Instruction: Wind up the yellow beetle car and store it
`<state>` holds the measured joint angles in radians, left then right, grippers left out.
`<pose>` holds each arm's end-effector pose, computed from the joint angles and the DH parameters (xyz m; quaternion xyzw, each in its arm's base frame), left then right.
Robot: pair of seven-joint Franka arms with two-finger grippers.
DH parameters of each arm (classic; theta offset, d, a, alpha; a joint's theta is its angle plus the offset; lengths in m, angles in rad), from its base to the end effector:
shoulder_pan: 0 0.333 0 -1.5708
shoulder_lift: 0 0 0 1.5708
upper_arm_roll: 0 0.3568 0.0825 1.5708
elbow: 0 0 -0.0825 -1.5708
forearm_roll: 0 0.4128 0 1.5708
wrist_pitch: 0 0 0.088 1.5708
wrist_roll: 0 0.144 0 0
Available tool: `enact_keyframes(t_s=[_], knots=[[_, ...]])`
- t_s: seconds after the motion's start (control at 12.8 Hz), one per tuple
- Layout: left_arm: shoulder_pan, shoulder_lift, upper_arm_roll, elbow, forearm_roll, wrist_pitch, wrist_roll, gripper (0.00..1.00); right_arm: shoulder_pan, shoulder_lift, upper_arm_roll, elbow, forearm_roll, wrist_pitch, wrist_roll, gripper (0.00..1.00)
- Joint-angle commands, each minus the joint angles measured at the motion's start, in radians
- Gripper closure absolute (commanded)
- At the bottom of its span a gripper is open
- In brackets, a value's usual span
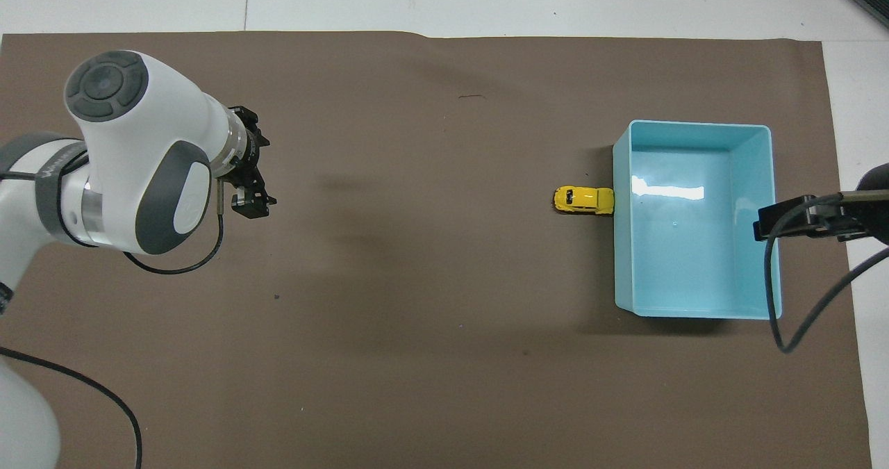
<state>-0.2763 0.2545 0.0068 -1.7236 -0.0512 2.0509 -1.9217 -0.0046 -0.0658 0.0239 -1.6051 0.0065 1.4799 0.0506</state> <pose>0.6539 -0.1856 0.4326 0.6691 0.7419 -0.0031 0.0425 0.5480 0.0120 0.6409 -0.9994 0.0155 0.0298 0.0014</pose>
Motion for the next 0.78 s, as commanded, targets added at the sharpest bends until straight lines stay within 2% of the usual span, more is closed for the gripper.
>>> enact_keyframes(t_s=[0.0,0.39,0.71], knots=[[0.042,-0.061,-0.010,0.009,0.014,-0.020,0.000,0.00,-0.005,0.001,-0.001,0.002,0.015,0.005,0.012,0.00],[0.077,-0.112,-0.010,0.048,0.022,-0.046,0.028,0.00,-0.005,0.000,-0.002,0.001,0.013,0.002,0.011,0.00],[0.115,-0.115,-0.010,0.131,0.022,-0.149,0.222,0.00,0.006,-0.003,0.005,-0.001,0.015,-0.006,0.098,0.00]])
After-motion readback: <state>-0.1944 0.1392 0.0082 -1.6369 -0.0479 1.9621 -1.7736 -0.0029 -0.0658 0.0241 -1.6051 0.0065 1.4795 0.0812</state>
